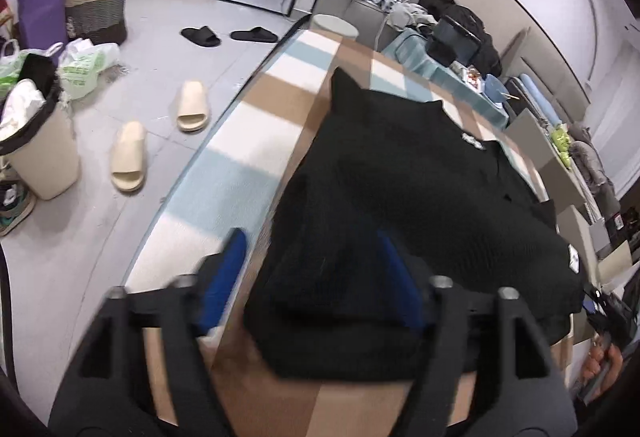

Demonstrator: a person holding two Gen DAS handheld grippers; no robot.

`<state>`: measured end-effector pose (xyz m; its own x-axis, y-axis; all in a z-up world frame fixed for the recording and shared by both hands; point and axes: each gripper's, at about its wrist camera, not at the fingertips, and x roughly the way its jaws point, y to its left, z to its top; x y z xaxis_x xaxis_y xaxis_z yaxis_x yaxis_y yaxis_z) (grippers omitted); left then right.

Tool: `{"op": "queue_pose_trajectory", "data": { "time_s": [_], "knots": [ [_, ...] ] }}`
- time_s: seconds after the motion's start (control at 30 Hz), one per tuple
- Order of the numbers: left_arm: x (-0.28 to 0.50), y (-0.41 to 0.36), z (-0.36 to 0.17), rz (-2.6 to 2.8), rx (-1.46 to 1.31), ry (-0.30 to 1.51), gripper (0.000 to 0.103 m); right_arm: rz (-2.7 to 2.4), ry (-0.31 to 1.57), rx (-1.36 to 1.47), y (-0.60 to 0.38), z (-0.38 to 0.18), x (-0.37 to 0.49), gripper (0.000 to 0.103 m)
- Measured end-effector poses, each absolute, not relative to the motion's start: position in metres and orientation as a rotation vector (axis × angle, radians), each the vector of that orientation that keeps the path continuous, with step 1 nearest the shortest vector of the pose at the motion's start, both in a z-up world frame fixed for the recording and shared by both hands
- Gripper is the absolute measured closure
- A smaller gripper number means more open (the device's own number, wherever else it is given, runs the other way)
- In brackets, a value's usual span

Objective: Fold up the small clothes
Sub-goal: 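Lift the folded edge with both tools and fold it toward the collar, then lay the fold down on the sweater and open both tools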

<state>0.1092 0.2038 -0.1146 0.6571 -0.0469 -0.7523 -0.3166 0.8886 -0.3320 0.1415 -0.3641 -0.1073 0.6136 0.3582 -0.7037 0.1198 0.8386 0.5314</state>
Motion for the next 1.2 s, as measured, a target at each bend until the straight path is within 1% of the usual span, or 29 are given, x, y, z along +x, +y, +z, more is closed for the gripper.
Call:
{"op": "queue_pose_trajectory", "data": {
  "time_s": [0.03, 0.2, 0.27, 0.43, 0.5, 0.53, 0.57, 0.63, 0.67, 0.7, 0.77, 1.1, 1.17, 1.2],
  "knots": [
    [0.1, 0.201, -0.117, 0.153, -0.468, 0.853, 0.034, 0.171, 0.923, 0.569, -0.365, -0.11, 0.128, 0.057],
    [0.074, 0.191, -0.129, 0.154, -0.46, 0.897, 0.034, 0.194, 0.986, 0.505, -0.364, -0.123, 0.087, 0.057],
    [0.072, 0.185, -0.133, 0.139, -0.454, 0.907, 0.034, 0.196, 0.978, 0.493, -0.364, -0.127, 0.081, 0.057],
    [0.076, 0.161, -0.14, 0.168, -0.341, 0.93, 0.035, 0.219, 0.979, 0.433, -0.353, -0.129, 0.091, 0.057],
    [0.078, 0.151, -0.14, 0.167, -0.3, 0.928, 0.046, 0.243, 0.979, 0.402, -0.345, -0.129, 0.098, 0.057],
    [0.079, 0.148, -0.139, 0.149, -0.293, 0.925, 0.059, 0.253, 0.977, 0.393, -0.343, -0.128, 0.1, 0.057],
    [0.08, 0.144, -0.139, 0.131, -0.291, 0.919, 0.068, 0.262, 0.978, 0.367, -0.337, -0.128, 0.103, 0.057],
    [0.081, 0.138, -0.139, 0.096, -0.281, 0.92, 0.08, 0.267, 0.979, 0.315, -0.327, -0.129, 0.108, 0.07],
    [0.08, 0.135, -0.138, 0.097, -0.268, 0.921, 0.08, 0.26, 0.978, 0.29, -0.322, -0.13, 0.11, 0.08],
    [0.078, 0.134, -0.137, 0.096, -0.251, 0.921, 0.08, 0.259, 0.985, 0.273, -0.32, -0.131, 0.111, 0.087],
    [0.074, 0.134, -0.137, 0.091, -0.245, 0.921, 0.081, 0.259, 0.982, 0.265, -0.32, -0.131, 0.108, 0.09],
    [0.018, 0.142, -0.133, 0.09, -0.291, 0.917, 0.08, 0.271, 1.027, 0.297, -0.329, -0.129, 0.068, 0.091],
    [0.008, 0.146, -0.133, 0.088, -0.325, 0.909, 0.076, 0.267, 1.034, 0.31, -0.331, -0.128, 0.06, 0.09],
    [0.004, 0.149, -0.132, 0.097, -0.343, 0.903, 0.073, 0.256, 1.032, 0.315, -0.332, -0.128, 0.059, 0.088]
  ]
}}
